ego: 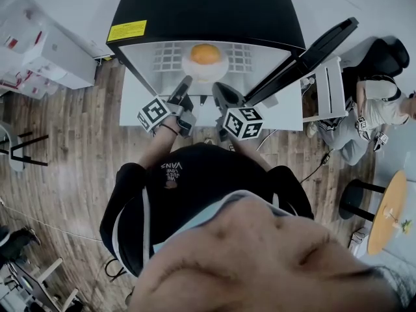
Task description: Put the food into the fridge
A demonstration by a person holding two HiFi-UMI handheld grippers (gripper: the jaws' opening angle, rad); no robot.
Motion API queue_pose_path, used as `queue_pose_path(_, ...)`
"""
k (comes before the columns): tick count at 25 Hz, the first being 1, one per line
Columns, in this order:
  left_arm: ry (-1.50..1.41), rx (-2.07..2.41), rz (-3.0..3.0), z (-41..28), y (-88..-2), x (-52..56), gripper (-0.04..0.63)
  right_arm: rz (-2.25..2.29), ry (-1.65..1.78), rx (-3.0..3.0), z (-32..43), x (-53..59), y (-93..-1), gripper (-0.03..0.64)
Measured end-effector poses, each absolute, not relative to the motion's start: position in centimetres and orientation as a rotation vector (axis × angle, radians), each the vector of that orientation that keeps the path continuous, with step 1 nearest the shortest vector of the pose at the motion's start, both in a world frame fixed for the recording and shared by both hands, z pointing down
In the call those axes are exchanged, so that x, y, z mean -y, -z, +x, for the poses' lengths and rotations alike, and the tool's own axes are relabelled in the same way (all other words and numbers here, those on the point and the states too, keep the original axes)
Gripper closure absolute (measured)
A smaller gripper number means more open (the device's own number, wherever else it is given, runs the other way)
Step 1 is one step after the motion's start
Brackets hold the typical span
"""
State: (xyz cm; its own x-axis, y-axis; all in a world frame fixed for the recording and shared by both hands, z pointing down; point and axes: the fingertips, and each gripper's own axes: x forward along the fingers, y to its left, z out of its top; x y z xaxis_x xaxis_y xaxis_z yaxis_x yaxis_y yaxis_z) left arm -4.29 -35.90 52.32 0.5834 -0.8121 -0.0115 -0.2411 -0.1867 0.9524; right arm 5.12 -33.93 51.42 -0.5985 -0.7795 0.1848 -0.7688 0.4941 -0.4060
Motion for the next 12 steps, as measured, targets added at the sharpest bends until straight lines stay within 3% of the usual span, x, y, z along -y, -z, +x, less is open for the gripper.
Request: queue_pose_path(12, 0.425, 1.081, 2.101, -4.4, -50.7, 34.8, 0.469, -1.41, 0.716, -2.683, 5.2, 34.3, -51.4, 0.594)
